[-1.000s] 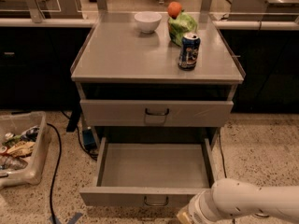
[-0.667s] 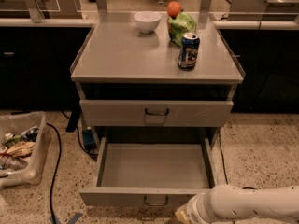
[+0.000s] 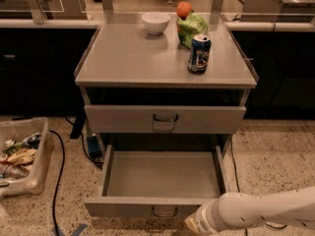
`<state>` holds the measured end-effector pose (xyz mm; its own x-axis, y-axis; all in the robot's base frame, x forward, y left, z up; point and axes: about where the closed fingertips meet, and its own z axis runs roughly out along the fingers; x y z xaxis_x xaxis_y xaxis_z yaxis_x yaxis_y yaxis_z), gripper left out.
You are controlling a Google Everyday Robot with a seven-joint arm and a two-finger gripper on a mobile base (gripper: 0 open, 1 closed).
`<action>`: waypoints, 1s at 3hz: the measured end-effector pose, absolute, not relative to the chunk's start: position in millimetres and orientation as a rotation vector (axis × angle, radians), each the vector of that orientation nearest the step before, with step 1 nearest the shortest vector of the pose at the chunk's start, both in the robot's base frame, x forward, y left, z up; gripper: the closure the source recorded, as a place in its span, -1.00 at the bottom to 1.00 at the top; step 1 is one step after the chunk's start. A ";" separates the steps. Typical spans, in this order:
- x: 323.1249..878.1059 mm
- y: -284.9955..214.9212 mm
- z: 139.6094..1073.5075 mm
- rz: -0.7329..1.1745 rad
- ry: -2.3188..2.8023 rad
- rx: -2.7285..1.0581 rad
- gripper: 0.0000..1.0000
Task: Close middle drawer
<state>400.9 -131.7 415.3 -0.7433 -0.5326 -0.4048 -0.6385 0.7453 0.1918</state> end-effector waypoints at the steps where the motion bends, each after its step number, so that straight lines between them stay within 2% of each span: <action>1: 425.9 -130.4 392.5 0.416 2.646 -0.817 1.00; 3: 441.2 -128.2 384.5 0.370 2.651 -0.730 1.00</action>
Offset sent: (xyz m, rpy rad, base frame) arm 0.0901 0.0078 -0.0428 -0.0556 -0.1248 -0.3035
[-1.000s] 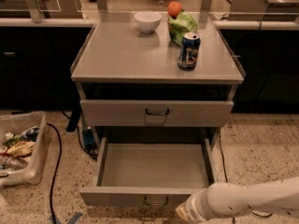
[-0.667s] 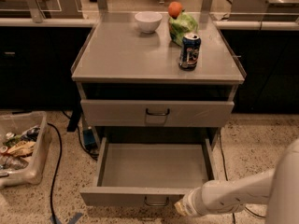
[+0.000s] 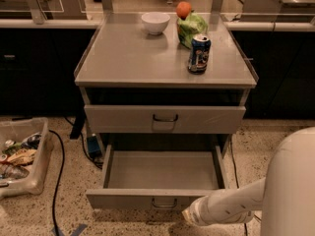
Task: Close middle drawer
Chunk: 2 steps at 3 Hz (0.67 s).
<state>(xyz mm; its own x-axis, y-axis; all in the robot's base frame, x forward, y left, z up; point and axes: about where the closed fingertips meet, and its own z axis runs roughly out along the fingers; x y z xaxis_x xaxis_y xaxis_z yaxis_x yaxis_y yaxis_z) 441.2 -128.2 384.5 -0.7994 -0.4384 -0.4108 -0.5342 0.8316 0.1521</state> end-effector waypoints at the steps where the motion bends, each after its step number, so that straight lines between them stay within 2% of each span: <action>1: 445.5 -131.6 388.3 0.394 2.643 -0.719 1.00; 2: 458.7 -120.9 382.3 0.499 2.589 -0.755 1.00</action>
Offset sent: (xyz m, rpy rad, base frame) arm 0.0752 0.0165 0.0067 0.2409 -0.0958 0.0441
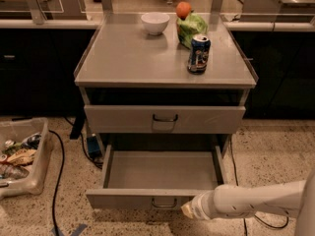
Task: Close middle drawer
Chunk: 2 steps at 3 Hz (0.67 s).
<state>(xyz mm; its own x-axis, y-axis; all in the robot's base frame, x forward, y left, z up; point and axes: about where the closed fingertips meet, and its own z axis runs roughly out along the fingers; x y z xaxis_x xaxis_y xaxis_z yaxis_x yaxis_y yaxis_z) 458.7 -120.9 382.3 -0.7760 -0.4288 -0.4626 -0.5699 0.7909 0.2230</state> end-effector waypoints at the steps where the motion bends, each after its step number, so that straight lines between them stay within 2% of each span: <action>1: 476.3 -117.1 380.4 0.528 2.554 -0.735 1.00; 2: 518.7 -101.8 378.3 0.511 2.472 -0.689 1.00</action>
Offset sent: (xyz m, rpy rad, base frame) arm 0.1180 0.0441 -0.0054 0.1038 -0.2242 -0.0721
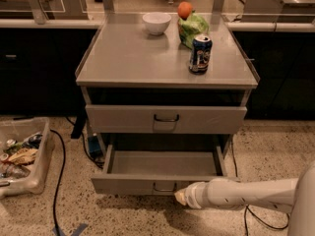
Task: Close middle drawer
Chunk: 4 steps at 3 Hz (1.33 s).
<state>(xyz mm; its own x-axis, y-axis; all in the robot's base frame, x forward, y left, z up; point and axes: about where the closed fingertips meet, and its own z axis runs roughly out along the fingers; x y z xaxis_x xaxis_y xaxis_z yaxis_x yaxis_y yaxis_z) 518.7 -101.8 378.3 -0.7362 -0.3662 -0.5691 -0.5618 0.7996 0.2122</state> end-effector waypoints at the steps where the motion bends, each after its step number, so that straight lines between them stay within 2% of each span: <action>1: 518.8 -101.8 378.3 0.510 2.472 -0.689 1.00; 3: 546.2 -106.1 387.3 0.432 2.427 -0.686 1.00; 4: 592.2 -105.4 395.2 0.346 2.364 -0.649 1.00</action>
Offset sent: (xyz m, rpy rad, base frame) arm 0.0137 -0.0050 0.0042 -0.0272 -0.0353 -0.0239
